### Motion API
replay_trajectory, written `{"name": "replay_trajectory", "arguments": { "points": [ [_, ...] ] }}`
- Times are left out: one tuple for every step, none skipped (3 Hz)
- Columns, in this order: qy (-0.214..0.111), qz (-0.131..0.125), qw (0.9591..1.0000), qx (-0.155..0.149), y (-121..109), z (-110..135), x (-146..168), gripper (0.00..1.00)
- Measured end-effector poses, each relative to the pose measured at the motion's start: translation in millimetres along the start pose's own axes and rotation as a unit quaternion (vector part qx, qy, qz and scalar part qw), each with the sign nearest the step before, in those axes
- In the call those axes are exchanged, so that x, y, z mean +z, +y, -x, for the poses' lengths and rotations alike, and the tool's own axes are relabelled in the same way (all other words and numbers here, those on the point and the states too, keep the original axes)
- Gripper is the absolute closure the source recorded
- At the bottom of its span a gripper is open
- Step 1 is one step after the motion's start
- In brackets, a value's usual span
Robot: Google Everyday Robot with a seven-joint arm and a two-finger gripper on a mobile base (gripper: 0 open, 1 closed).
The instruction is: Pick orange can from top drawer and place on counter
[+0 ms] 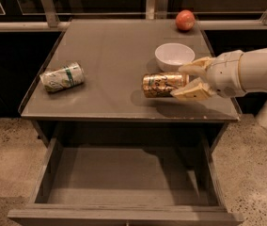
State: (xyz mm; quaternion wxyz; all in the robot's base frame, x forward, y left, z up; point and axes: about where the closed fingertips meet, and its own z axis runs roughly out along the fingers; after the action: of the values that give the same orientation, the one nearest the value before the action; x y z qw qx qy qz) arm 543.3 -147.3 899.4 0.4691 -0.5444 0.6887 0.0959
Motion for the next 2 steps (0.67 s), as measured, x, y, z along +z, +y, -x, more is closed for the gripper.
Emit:
{"name": "replay_trajectory", "arguments": {
  "points": [
    [0.000,0.000,1.0000,0.000,0.0,0.0,0.0,0.35],
    [0.000,0.000,1.0000,0.000,0.0,0.1,0.0,0.11]
  ]
}}
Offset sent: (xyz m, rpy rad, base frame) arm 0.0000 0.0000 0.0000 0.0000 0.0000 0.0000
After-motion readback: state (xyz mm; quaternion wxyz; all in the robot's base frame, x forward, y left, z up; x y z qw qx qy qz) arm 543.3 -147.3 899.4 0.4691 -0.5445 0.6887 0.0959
